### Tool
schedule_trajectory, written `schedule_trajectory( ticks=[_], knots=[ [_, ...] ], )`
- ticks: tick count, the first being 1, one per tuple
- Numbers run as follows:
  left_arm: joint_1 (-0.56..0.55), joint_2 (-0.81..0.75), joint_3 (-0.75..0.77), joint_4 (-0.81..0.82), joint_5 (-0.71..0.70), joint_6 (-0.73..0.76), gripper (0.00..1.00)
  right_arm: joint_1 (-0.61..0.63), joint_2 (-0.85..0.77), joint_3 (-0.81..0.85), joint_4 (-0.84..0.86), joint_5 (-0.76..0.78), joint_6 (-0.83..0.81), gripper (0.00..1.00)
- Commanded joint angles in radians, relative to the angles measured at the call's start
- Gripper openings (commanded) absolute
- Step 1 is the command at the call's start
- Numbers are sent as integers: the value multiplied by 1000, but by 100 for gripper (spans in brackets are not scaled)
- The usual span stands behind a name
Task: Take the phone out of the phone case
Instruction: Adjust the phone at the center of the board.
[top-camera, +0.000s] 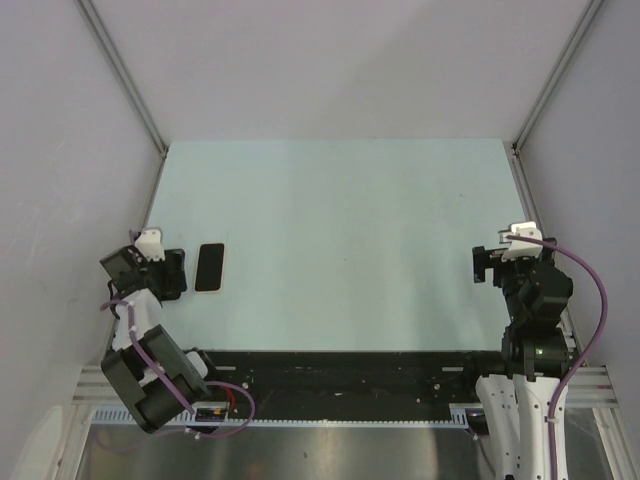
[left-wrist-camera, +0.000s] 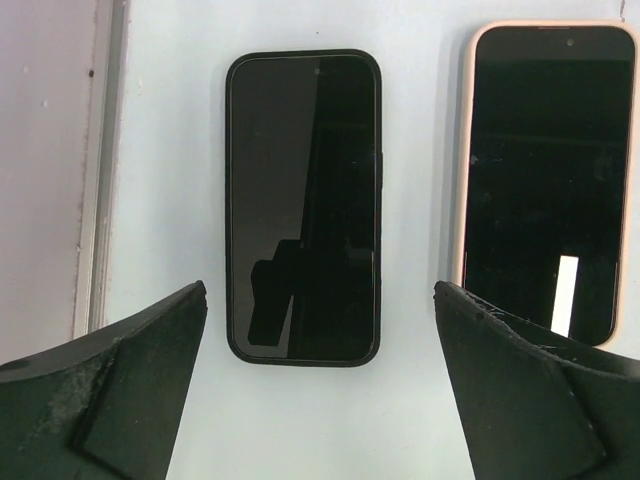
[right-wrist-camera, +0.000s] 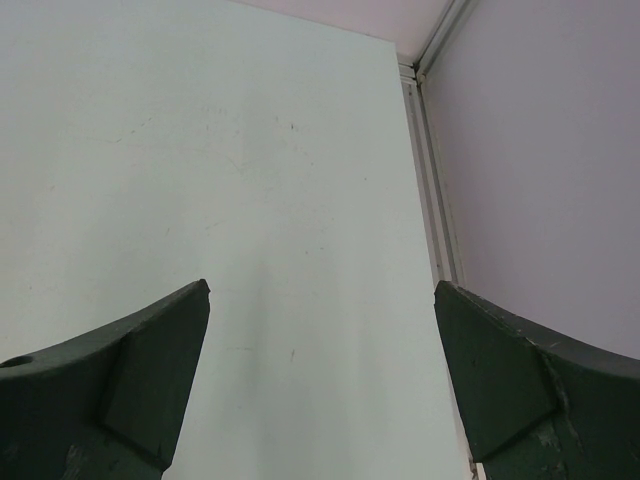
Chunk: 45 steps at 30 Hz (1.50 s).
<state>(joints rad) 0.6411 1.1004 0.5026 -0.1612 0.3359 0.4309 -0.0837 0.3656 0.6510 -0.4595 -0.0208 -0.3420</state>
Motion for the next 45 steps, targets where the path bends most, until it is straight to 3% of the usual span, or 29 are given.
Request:
schedule_trajectory(
  ticks=[1, 34, 45],
  knots=[
    [-30, 29, 59, -12, -29, 29, 100, 12, 7, 1, -2, -5, -9, 100],
    [-87, 168, 111, -98, 5, 72, 100, 38, -1, 1, -7, -1, -14, 100],
    [-90, 314, 206, -139, -47, 101, 100, 39, -14, 1, -16, -14, -20, 100]
  ],
)
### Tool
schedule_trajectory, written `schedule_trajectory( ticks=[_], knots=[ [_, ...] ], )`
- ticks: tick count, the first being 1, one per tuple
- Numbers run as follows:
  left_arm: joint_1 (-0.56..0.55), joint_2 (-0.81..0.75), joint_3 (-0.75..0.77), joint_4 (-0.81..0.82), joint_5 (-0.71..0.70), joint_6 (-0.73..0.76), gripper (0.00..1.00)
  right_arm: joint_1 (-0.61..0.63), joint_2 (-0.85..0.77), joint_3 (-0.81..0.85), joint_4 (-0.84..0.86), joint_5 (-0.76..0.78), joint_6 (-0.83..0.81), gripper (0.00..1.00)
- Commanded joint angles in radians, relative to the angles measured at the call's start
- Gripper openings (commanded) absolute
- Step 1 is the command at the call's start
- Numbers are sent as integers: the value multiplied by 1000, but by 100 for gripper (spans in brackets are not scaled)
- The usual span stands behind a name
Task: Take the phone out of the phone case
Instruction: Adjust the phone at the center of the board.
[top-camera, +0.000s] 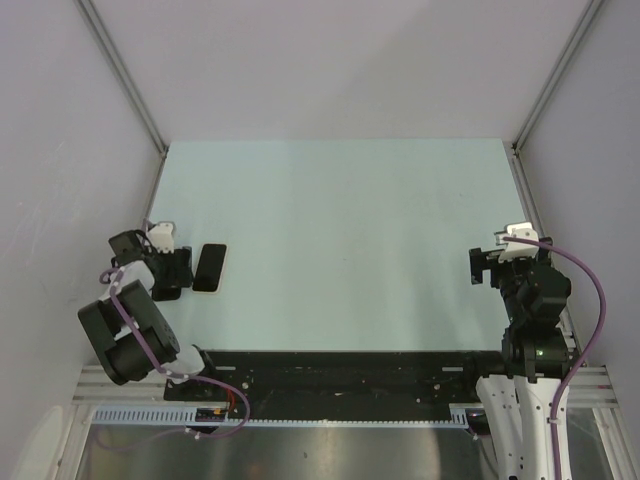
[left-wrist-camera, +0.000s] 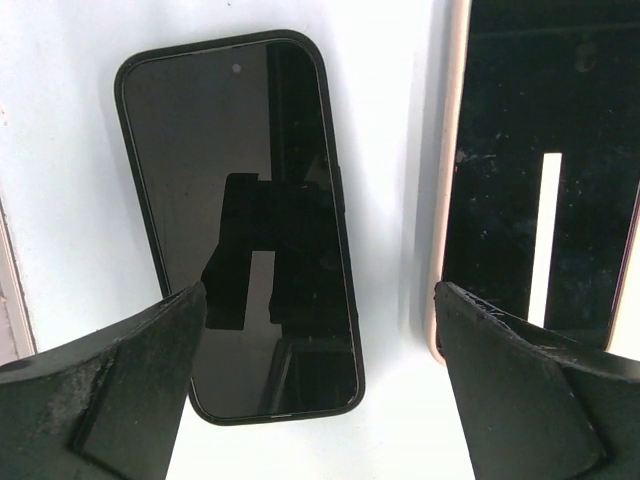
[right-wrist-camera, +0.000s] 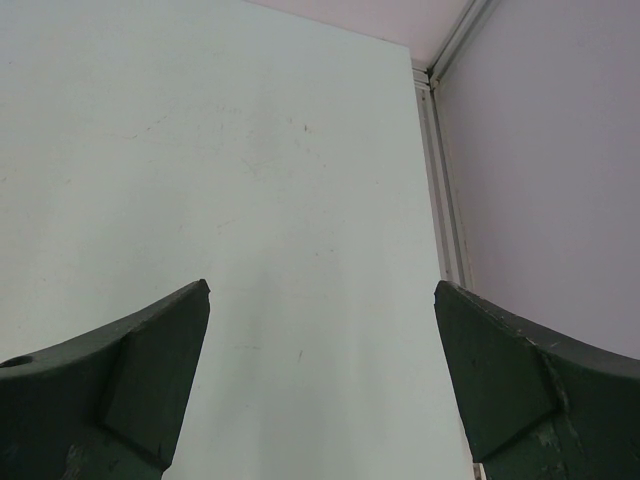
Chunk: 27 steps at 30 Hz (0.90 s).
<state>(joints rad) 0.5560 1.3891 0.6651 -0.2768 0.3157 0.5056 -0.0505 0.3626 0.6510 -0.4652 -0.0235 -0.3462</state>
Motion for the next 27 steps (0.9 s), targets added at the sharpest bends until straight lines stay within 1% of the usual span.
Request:
schedule_trajectory(
  ticks=[1, 8, 11, 14, 23, 27],
  knots=[
    [-5, 12, 48, -24, -29, 25, 100, 6, -10, 1, -13, -13, -16, 100],
    [-5, -51, 53, -28, -38, 56, 100, 8, -1, 1, -9, -12, -16, 100],
    [-2, -55, 56, -29, -59, 77, 100, 8, 1, 1, -9, -10, -16, 100],
    [4, -48, 59, -30, -44, 91, 100, 8, 9, 1, -10, -12, -16, 100],
    [12, 63, 125, -30, -4, 108, 100, 8, 29, 1, -6, 7, -16, 100],
    [12, 103, 145, -32, -10, 122, 100, 5, 35, 1, -3, 17, -14, 100]
  ],
)
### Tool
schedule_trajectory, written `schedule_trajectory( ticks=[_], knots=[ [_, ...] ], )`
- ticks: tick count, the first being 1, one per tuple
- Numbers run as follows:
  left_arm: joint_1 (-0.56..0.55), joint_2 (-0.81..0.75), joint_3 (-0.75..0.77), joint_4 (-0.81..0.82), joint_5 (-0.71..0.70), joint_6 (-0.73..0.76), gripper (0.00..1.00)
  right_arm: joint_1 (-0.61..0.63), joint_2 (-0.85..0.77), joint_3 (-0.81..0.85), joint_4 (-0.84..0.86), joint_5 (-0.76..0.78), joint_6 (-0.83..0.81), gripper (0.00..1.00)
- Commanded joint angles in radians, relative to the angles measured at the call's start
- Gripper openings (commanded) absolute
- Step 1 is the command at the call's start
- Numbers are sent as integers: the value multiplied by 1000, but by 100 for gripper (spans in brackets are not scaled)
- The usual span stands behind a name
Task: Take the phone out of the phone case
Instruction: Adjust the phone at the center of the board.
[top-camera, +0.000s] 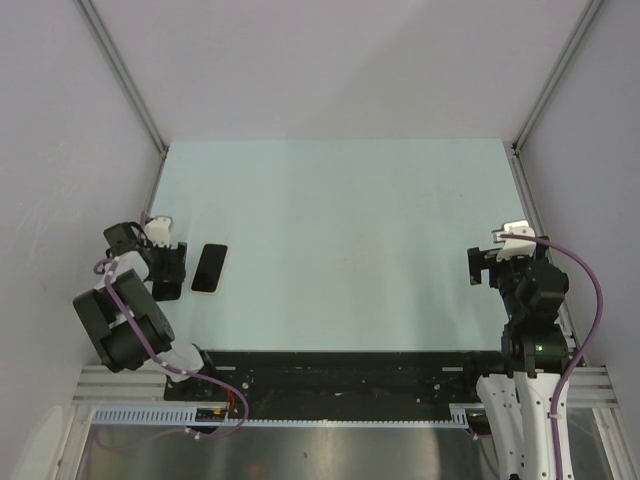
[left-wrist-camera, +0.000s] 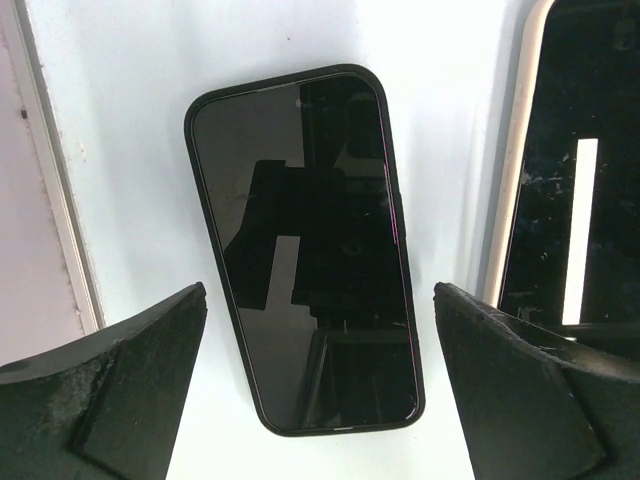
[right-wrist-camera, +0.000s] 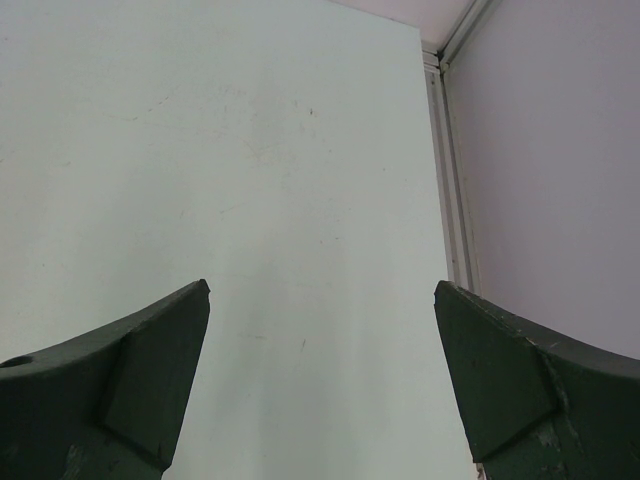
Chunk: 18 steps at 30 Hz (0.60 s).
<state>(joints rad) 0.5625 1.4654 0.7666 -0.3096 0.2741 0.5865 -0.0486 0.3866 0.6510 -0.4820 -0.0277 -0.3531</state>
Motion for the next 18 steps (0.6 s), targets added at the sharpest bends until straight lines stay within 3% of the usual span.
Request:
schedule_trajectory(
  ticks=[1, 18],
  knots=[
    [4, 44, 43, 1, 33, 47, 100, 1, 12, 1, 16, 22, -7, 100],
    [2, 173, 50, 4, 10, 91, 100, 10, 20, -5, 34, 17, -6, 100]
  ],
)
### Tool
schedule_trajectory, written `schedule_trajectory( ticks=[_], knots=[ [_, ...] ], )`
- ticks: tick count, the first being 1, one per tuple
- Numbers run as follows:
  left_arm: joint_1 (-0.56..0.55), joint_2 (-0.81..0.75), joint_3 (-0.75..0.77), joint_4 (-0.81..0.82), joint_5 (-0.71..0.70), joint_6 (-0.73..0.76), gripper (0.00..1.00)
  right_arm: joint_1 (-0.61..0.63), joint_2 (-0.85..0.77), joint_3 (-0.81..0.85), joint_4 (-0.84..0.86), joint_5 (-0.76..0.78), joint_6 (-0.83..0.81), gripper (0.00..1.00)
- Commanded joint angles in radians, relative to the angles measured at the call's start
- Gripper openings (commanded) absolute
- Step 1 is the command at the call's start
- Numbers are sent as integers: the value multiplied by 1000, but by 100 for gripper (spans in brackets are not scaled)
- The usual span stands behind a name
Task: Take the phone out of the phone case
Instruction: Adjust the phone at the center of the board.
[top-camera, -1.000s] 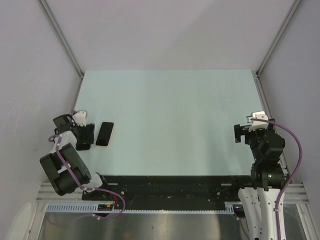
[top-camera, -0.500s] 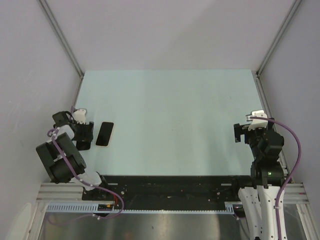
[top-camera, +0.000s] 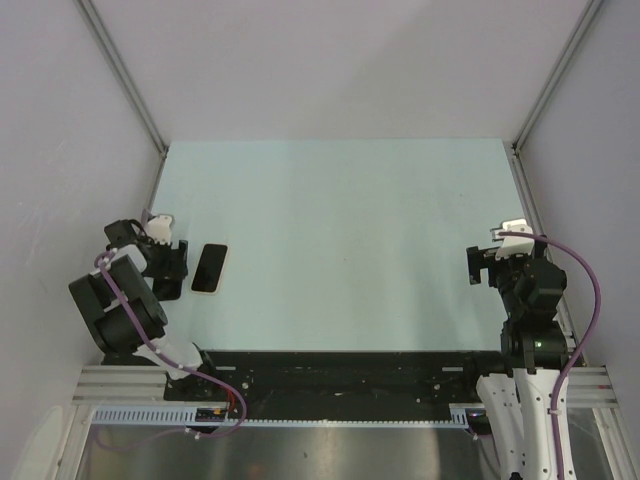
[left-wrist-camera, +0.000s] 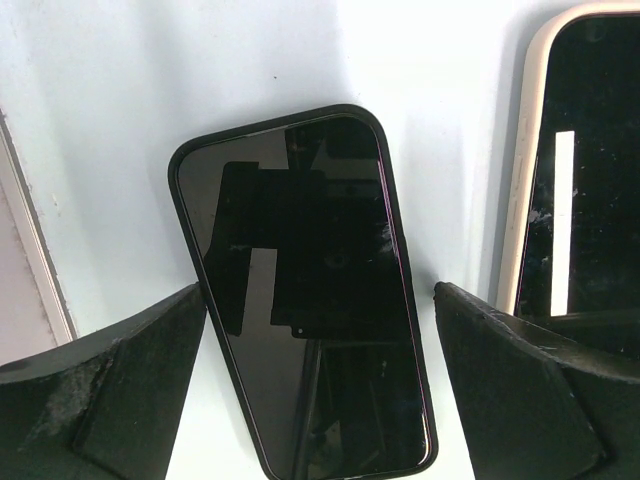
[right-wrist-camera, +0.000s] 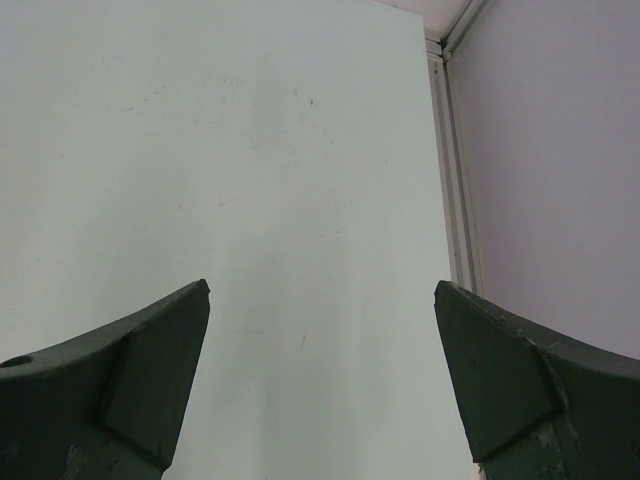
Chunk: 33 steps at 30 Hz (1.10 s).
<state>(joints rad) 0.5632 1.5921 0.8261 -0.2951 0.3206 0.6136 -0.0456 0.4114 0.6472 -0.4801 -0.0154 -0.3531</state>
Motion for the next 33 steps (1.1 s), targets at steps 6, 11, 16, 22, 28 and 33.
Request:
schedule_trajectory(
  ticks=[6, 11, 16, 22, 28, 33],
  knots=[
    [0, 23, -27, -10, -58, 72, 86, 19, -14, -1, 29, -3, -7, 100],
    [-2, 6, -48, -10, -86, 90, 57, 26, -26, -1, 24, -6, -9, 100],
    [-5, -7, -67, -12, -98, 107, 24, 38, -28, -1, 26, -12, -10, 100],
    [-37, -69, -73, -15, -110, 100, 1, 43, -26, -1, 24, -12, -12, 100],
    [-94, -112, -71, -41, -120, 84, 1, 43, -33, -1, 21, -14, -14, 100],
    [-108, -138, -61, -68, -81, 64, 0, 43, -26, -3, 21, -20, -17, 100]
  ],
)
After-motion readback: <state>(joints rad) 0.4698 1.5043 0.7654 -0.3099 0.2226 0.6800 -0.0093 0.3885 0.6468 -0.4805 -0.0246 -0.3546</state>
